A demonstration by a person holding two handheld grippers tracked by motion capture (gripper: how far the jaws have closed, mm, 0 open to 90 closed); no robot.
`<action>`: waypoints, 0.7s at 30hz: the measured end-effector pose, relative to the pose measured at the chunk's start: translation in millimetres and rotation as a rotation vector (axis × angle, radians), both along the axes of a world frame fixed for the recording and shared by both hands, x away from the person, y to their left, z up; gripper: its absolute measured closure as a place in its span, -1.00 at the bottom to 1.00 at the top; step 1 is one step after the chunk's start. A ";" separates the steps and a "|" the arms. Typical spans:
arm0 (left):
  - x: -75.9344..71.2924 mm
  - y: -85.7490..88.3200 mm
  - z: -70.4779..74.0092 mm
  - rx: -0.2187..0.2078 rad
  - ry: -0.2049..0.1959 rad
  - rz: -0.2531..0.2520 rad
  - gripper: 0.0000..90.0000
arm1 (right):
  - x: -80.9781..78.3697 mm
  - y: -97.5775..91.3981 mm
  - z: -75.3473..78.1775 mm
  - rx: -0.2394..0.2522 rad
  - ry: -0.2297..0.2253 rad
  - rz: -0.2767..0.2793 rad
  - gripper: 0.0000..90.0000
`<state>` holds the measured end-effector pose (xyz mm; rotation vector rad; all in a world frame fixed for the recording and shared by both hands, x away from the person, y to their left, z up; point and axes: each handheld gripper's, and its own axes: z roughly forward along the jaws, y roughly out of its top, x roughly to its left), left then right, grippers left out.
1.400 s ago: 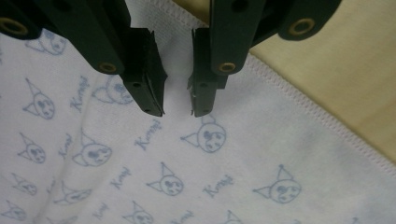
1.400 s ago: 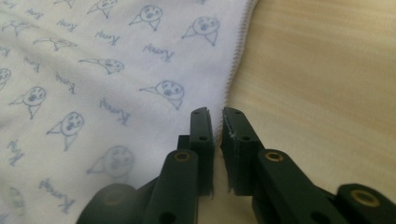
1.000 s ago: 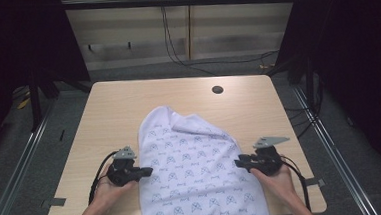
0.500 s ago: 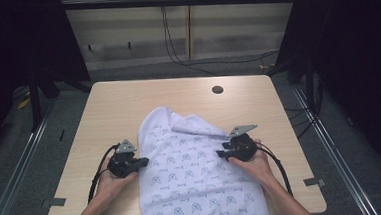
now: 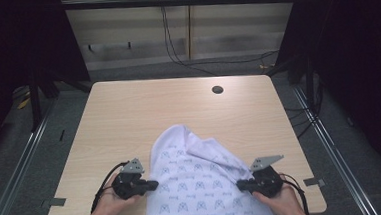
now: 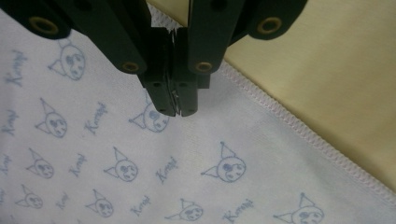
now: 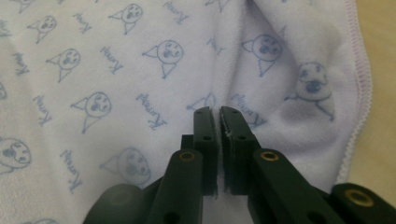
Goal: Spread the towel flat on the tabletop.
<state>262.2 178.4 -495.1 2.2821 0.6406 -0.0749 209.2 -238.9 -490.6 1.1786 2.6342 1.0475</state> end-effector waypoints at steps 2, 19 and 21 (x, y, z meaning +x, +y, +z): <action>-4.6 -2.8 2.3 0.001 -0.012 -0.014 0.88 | -8.1 -3.0 2.6 0.035 -0.002 0.012 0.63; 51.2 -10.7 -4.0 -0.019 -0.051 0.126 0.75 | 137.3 36.4 -9.2 0.050 -0.078 -0.065 0.27; 50.5 -10.3 -3.8 -0.015 -0.054 0.123 0.75 | 138.5 38.8 -11.0 0.047 -0.080 -0.063 0.28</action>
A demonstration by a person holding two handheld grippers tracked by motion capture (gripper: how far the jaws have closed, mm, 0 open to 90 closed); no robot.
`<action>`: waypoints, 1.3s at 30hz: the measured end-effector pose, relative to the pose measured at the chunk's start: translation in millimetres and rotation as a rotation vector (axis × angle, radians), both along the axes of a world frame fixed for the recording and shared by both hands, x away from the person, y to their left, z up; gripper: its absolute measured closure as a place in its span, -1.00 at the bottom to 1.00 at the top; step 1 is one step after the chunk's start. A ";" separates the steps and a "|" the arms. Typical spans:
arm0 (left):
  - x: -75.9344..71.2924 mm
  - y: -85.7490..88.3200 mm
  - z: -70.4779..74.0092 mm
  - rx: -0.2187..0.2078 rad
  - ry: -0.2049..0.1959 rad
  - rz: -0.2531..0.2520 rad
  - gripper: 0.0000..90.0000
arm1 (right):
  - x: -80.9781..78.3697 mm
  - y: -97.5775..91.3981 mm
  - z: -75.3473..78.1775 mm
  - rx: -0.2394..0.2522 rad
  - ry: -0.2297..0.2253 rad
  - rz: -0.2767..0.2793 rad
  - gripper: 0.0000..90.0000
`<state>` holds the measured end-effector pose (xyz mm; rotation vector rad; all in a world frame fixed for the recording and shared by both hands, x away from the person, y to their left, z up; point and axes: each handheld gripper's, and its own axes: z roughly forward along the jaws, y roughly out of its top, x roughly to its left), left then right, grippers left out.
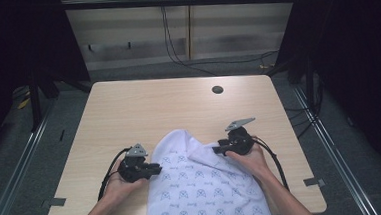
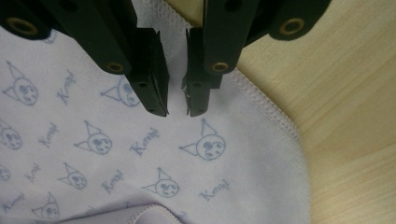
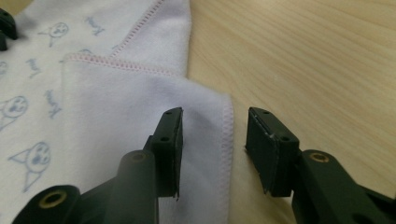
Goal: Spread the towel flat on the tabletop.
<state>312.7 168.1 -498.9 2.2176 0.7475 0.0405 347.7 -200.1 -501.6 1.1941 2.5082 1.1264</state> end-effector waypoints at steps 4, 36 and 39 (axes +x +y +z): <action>-1.0 1.7 -0.6 -0.011 0.004 0.004 0.75 | -2.3 3.4 3.4 0.005 -0.023 0.010 0.98; 13.0 21.3 7.0 -0.074 -0.001 0.125 0.60 | -24.7 -88.1 27.5 0.086 -0.106 -0.222 0.45; 25.7 22.3 8.7 -0.078 -0.009 0.147 0.58 | -31.7 -74.0 23.3 0.091 -0.073 -0.156 0.45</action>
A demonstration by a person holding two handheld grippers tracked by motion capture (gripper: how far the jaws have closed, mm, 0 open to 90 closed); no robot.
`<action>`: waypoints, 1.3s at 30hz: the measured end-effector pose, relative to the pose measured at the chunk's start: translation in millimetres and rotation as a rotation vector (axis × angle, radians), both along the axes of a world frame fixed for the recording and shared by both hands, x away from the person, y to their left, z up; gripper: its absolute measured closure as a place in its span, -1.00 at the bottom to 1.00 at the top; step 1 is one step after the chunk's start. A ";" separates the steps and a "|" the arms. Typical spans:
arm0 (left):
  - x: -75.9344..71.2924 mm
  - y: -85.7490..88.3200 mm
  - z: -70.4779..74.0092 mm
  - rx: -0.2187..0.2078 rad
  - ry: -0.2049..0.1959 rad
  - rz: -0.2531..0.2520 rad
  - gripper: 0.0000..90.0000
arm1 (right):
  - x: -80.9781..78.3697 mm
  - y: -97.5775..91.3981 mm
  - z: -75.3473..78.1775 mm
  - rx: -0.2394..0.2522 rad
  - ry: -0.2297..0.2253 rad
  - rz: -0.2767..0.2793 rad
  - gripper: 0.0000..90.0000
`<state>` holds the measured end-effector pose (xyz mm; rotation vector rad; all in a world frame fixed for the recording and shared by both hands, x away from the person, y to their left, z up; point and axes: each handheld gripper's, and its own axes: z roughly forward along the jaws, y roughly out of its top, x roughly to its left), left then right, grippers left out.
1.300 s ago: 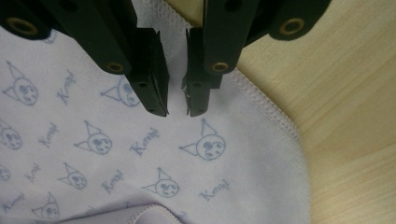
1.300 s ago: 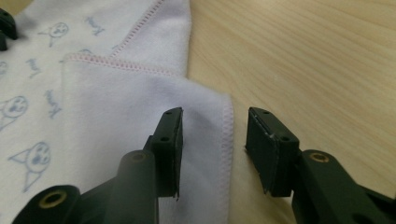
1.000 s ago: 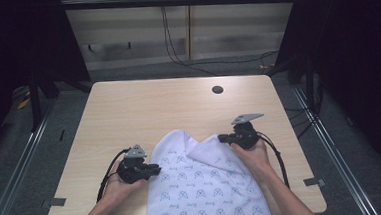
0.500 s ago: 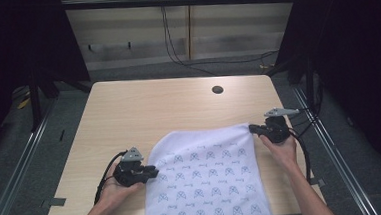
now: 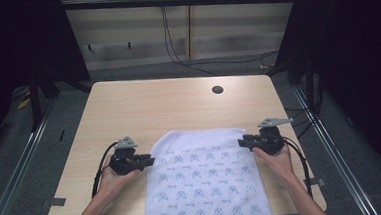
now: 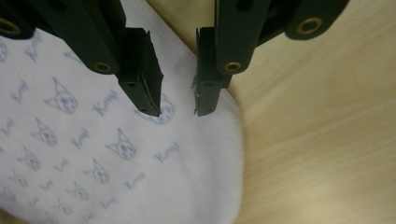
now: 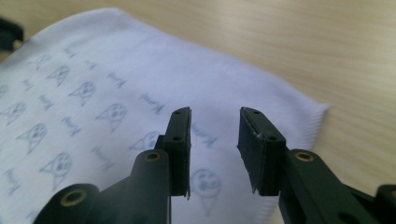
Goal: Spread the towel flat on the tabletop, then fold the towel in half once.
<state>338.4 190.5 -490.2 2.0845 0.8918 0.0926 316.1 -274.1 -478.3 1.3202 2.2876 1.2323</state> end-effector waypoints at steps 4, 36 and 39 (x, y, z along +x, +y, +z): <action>13.8 3.0 -0.9 -0.040 0.004 0.042 0.57 | -10.3 9.0 -5.8 -0.007 0.031 0.066 0.45; 21.9 5.3 -5.4 -0.029 0.004 0.064 0.81 | -46.4 25.1 -21.2 -0.082 0.097 0.200 0.89; 27.7 -2.7 -7.8 0.005 0.006 0.063 0.78 | -52.0 24.9 -20.7 -0.080 0.098 0.208 0.84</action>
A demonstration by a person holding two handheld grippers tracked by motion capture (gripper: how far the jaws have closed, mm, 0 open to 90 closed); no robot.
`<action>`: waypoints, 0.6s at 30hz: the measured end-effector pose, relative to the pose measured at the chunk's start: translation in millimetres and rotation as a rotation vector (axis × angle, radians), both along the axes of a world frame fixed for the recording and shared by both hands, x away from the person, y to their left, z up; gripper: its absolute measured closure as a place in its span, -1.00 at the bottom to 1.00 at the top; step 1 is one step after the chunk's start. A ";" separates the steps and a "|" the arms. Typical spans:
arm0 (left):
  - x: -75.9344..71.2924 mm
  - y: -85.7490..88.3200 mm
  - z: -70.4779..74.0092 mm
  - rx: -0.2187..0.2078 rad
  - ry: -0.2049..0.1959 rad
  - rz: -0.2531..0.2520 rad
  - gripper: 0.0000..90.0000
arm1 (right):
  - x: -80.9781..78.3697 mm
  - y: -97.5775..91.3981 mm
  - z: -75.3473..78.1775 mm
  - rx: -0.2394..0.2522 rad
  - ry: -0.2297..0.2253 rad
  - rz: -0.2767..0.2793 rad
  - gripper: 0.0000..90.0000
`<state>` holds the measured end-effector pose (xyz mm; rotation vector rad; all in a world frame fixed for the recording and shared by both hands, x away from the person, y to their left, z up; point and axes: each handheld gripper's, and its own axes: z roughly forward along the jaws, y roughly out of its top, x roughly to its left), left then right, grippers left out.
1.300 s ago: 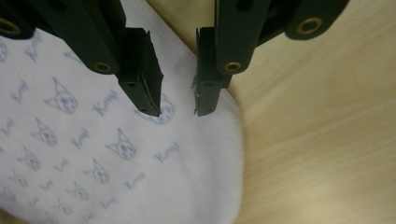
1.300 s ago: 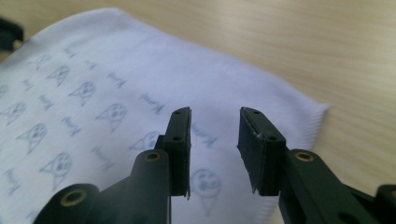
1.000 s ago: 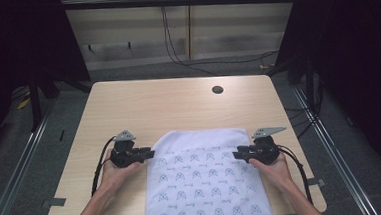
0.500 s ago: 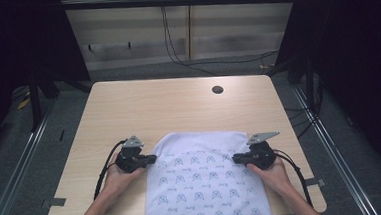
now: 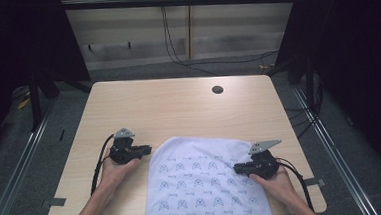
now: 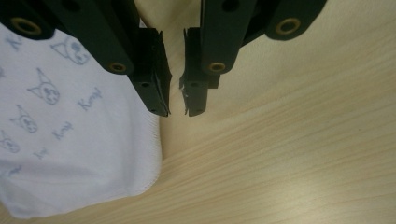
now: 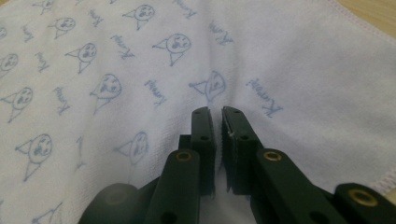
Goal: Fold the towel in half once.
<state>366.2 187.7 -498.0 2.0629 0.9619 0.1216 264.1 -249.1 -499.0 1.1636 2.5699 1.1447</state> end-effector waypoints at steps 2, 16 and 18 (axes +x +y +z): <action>0.3 -6.7 -1.4 0.002 0.000 -0.009 0.74 | -1.3 0.4 0.3 0.000 -0.005 0.003 0.77; -9.5 -42.1 -4.4 0.022 -0.014 -0.135 0.28 | 31.6 -22.1 13.3 0.047 -0.080 -0.169 0.58; -13.4 -47.9 -1.5 0.032 -0.031 -0.150 0.25 | 36.4 -25.7 13.3 0.048 -0.083 -0.185 0.58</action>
